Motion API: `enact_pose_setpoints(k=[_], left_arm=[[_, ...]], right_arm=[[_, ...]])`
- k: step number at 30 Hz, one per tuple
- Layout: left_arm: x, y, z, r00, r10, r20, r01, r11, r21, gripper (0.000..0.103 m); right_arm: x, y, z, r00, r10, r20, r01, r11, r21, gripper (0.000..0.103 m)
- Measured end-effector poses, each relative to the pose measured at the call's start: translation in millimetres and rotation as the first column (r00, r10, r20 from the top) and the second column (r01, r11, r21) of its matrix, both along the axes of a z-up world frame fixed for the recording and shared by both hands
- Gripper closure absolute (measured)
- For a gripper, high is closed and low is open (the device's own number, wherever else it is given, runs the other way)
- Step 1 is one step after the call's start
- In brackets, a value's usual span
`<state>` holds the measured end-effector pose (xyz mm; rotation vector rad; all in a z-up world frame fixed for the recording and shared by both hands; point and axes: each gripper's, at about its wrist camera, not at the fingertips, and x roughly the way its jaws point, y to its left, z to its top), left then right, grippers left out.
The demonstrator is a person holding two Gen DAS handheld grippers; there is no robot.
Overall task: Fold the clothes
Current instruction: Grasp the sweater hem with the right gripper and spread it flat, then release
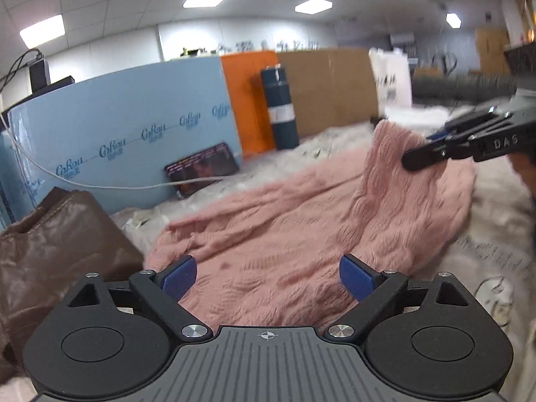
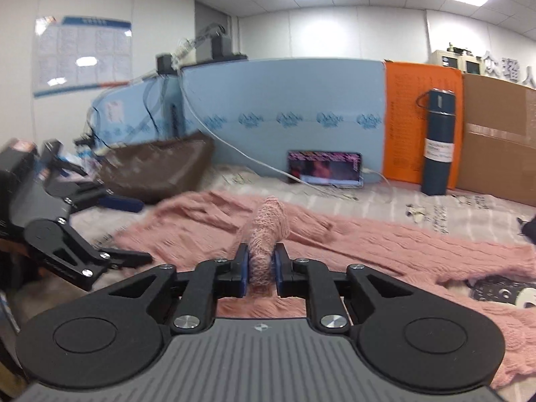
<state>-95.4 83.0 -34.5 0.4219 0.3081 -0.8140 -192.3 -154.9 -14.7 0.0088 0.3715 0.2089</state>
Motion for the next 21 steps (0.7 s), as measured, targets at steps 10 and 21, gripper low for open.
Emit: enact_pose_setpoints(k=[10,21], left_arm=[[-17.7,-2.6,4.8,0.994,-0.036,0.104,0.036,0.999,0.003,0.008],[-36.4,-23.7,-11.6,0.965,-0.179,0.192,0.134,0.966,0.223,0.007]], right_arm=[[12.0,-2.0,-22.8,0.992,-0.105,-0.073,0.095,0.986,-0.135,0.041],[19.4,2.3,-32.9,0.987,-0.124,-0.102,0.094,0.963,-0.254,0.031]])
